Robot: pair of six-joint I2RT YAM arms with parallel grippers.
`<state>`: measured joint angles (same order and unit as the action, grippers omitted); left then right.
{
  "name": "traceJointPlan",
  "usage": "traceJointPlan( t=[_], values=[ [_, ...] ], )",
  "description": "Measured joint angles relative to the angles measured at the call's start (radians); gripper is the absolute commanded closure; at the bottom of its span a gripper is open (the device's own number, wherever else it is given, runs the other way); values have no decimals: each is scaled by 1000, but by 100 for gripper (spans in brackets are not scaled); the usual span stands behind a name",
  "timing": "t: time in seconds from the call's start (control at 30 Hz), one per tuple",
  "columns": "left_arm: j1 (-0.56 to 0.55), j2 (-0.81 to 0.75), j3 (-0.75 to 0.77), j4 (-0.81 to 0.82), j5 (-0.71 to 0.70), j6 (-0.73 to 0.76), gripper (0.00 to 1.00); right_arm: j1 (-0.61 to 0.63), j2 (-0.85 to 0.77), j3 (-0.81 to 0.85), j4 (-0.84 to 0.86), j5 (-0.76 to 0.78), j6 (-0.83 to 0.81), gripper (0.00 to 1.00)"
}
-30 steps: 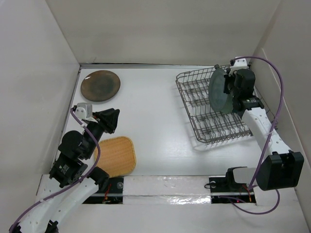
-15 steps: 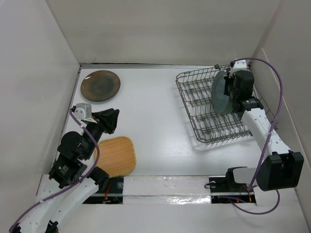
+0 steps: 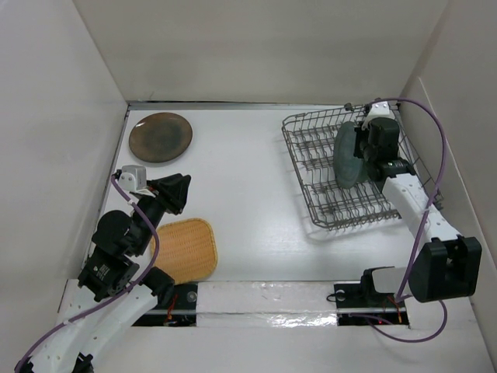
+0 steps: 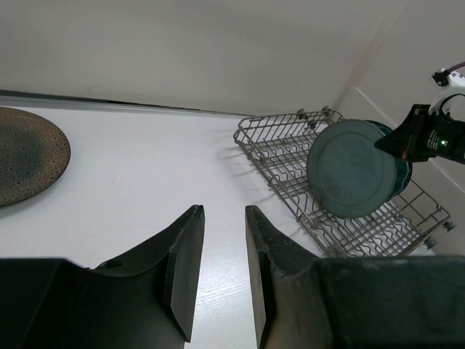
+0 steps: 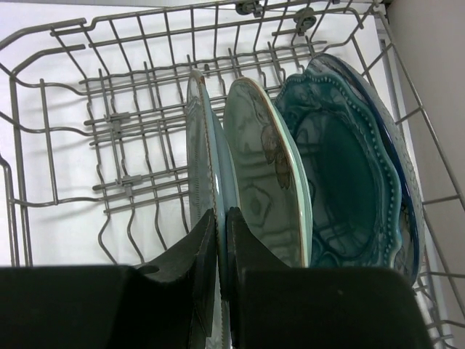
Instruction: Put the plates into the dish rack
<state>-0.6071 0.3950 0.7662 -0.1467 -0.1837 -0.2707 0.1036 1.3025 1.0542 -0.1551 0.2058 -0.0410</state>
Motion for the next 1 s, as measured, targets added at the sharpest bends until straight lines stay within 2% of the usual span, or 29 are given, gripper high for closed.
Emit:
traceJointPlan(
  t=[0.07,0.1,0.17,0.23,0.33,0.5,0.57,0.67,0.73,0.77,0.8,0.83,0.87,0.9,1.0],
  values=[
    [0,0,0,0,0,0,74,-2,-4,-9,11,4,20,93],
    [0,0,0,0,0,0,74,-5,-9,-15,15,7,32,78],
    [0,2,0,0,0,0,74,-6,-22,-33,27,20,71,65],
    [0,5,0,0,0,0,74,-12,-36,-56,34,32,116,46],
    [0,11,0,0,0,0,74,-15,-43,-67,29,53,166,38],
    [0,27,0,0,-5,0,73,-24,-66,-69,22,67,219,35],
    [0,29,0,0,-7,0,73,-23,-88,-67,17,67,238,29],
    [0,30,0,0,-11,0,74,-9,-148,-58,-6,69,254,28],
    [0,35,0,0,-14,0,74,24,-194,-34,-20,75,259,31],
    [0,38,0,0,-16,0,74,47,-219,-21,-22,76,259,37],
    [0,41,0,0,-20,0,76,75,-242,-9,-21,76,259,49],
    [0,44,0,0,-23,0,88,108,-265,1,-22,74,259,83],
    [0,47,0,0,-27,2,94,142,-285,8,-21,66,261,97],
    [0,49,0,0,-31,-2,99,174,-303,12,-18,55,272,100],
    [0,53,0,0,-44,3,100,320,-318,11,-17,13,309,100]
  ],
)
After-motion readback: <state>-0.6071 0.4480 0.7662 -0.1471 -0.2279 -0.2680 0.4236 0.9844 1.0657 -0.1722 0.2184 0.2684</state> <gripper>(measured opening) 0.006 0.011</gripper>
